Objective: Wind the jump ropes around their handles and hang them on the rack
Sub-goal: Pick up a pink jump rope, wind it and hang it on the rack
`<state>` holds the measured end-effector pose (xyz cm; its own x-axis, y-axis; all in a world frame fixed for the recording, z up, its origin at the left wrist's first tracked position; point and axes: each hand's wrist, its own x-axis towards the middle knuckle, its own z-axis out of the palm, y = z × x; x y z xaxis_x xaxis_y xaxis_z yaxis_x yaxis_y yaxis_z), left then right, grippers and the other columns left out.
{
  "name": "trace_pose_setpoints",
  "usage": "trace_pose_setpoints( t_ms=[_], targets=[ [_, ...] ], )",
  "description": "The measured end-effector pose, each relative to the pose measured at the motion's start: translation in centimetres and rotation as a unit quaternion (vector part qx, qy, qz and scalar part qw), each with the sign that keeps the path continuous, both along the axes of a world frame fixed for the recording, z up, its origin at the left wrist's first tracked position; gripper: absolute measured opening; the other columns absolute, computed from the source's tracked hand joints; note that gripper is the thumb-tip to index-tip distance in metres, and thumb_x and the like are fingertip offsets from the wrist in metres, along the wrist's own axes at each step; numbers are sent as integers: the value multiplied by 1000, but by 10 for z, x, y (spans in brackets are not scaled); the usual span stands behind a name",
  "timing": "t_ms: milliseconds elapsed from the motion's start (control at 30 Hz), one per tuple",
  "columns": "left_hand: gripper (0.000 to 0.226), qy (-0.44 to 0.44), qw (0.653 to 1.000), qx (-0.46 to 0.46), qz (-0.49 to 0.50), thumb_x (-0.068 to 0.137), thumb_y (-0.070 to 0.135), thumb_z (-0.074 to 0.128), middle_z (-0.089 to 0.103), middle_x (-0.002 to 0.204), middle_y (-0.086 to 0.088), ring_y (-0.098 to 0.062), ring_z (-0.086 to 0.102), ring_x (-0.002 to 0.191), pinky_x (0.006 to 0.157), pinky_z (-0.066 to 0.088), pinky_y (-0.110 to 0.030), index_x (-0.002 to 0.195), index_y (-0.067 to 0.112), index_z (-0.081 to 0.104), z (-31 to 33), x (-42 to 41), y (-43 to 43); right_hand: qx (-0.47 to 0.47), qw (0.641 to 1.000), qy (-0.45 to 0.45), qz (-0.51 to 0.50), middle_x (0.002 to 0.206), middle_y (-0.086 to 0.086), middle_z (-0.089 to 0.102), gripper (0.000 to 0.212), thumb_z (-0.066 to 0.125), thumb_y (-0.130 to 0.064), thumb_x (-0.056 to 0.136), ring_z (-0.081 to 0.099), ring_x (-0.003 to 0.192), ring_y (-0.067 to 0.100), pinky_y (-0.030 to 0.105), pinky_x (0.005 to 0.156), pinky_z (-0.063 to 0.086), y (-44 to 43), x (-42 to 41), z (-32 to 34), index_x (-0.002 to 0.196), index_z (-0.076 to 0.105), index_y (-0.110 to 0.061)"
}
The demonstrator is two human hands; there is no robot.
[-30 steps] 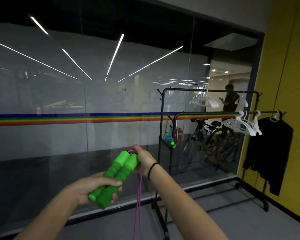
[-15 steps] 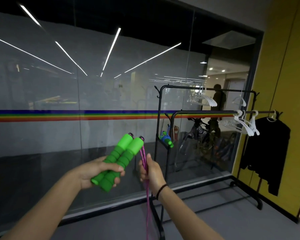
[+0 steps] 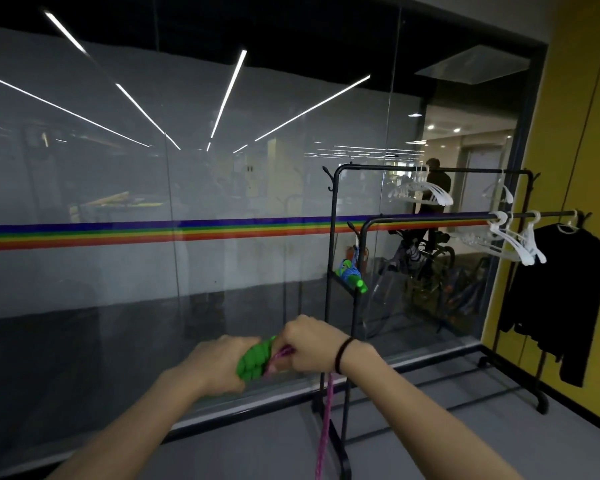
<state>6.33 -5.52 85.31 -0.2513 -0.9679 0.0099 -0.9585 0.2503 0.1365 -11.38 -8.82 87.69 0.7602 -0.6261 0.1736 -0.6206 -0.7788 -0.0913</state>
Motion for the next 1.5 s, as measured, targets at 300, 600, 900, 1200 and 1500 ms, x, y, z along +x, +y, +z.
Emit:
trace_pose_setpoints(
  t_ms=[300,600,900,1200,1500],
  targets=[
    [31,28,991,63,-115,69,20,70,55,84,12,-5,49,75,68,42,-26,95,27,56,10,21,7,188,960,-204,30,47,-11,54,25,79,-31,68,45,44,1,11,48,35,-19,4,20,58,59,-20],
    [34,420,900,40,-108,68,1,79,67,80,0,-10,61,73,72,52,-26,97,8,64,3,32,24,424,786,-449,-36,36,-9,47,29,44,-6,93,38,35,0,15,44,31,-12,14,-45,67,47,-15],
    [31,395,916,-59,33,66,14,82,71,74,-5,-19,68,58,59,58,-33,91,14,63,-3,32,19,144,982,-115,-33,83,15,64,23,44,-24,95,59,80,25,25,67,39,15,23,-36,85,63,-14],
    [70,-78,995,-33,50,76,38,70,54,134,-1,-25,51,122,94,42,-35,137,36,36,-4,22,32,63,996,25,58,62,1,60,12,62,-21,83,50,56,10,21,60,36,30,13,29,84,69,-11],
    [46,234,964,-46,-117,63,43,80,68,93,11,-10,63,87,77,50,-28,102,27,63,-2,24,49,413,831,-354,116,62,-7,68,17,63,-2,80,58,52,-3,9,52,44,1,11,4,75,73,-15]
  ],
)
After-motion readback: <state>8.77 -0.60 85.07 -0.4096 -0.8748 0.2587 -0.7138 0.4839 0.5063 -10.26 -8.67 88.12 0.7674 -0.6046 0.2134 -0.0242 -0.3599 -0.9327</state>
